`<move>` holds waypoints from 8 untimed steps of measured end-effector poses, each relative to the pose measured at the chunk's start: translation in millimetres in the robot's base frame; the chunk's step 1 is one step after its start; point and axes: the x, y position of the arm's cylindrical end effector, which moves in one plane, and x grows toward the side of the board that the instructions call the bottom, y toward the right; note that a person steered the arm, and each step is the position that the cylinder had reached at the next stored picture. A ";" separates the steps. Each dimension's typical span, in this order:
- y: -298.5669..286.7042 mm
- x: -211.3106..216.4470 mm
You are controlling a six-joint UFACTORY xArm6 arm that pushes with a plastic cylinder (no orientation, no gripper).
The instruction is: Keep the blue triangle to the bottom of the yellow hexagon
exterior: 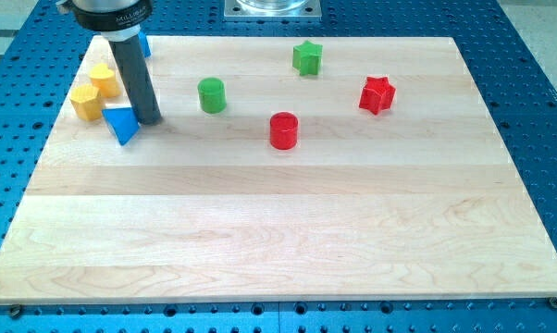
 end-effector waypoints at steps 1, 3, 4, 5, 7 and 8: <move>25.3 8.8; -3.0 13.1; 3.0 19.5; -16.2 21.2; -47.4 91.0; -125.0 102.7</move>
